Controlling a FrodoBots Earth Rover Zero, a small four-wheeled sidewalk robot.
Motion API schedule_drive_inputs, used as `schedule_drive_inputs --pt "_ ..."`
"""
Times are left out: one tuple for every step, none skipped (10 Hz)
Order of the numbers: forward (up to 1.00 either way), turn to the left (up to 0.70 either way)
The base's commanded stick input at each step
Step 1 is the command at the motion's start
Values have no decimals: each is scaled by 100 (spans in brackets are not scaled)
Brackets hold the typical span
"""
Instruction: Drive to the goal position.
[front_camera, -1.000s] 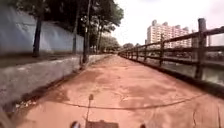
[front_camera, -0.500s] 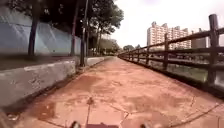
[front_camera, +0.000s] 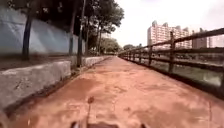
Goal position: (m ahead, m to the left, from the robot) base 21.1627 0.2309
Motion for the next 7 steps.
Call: schedule_drive_inputs --pt "70 0" --pt "70 0" --pt "70 0" --pt "70 0" --pt "70 0" --pt "70 0" --pt "70 0"
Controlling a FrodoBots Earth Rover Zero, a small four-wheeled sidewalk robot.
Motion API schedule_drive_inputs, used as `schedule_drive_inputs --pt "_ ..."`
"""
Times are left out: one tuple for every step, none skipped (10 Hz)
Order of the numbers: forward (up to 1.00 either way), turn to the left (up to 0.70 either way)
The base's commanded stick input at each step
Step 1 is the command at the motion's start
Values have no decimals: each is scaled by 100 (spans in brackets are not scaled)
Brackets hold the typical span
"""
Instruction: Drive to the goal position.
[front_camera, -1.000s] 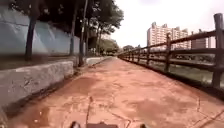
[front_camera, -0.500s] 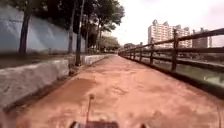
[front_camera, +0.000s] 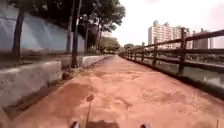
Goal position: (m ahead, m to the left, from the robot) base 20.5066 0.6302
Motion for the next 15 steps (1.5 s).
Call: schedule_drive_inputs --pt "70 0" --pt "70 0" --pt "70 0" --pt "70 0" --pt "70 0" --pt "70 0" --pt "70 0" --pt "70 0" --pt "70 0" --pt "70 0" --pt "70 0" --pt "70 0" --pt "70 -10" --pt "70 -28" --pt "70 -31"
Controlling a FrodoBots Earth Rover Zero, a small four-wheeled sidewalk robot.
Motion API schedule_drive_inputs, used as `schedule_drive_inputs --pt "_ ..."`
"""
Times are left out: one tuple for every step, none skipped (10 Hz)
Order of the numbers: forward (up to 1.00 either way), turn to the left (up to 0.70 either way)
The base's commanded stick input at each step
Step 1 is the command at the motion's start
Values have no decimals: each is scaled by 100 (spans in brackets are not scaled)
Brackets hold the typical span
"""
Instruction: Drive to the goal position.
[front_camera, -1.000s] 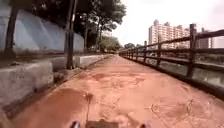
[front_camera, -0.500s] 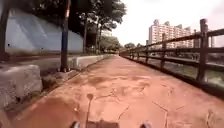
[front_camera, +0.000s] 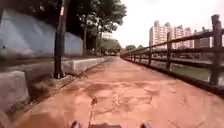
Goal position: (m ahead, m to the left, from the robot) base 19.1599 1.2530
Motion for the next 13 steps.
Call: schedule_drive_inputs --pt "70 -14" --pt "70 -5" --pt "70 0" --pt "70 0" --pt "70 0" --pt "70 0" --pt "70 0" --pt "70 0" --pt "70 0" --pt "70 0" --pt "70 0" --pt "70 0" --pt "70 0"
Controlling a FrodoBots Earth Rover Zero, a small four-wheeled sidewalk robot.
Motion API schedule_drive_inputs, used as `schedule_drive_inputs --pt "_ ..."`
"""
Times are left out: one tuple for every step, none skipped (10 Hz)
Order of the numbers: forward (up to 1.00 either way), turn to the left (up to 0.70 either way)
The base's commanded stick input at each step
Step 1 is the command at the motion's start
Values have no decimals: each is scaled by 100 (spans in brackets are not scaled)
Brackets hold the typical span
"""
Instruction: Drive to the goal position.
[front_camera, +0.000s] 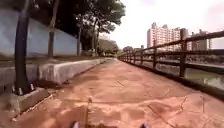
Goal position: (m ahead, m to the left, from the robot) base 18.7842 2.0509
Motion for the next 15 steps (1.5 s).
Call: schedule_drive_inputs --pt "70 0" --pt "70 0" --pt "70 0" --pt "70 0" --pt "70 0" --pt "70 0" --pt "70 0" --pt "70 0" --pt "70 0" --pt "70 0" --pt "70 0" --pt "70 0" --pt "70 0" --pt "70 0" --pt "70 0"
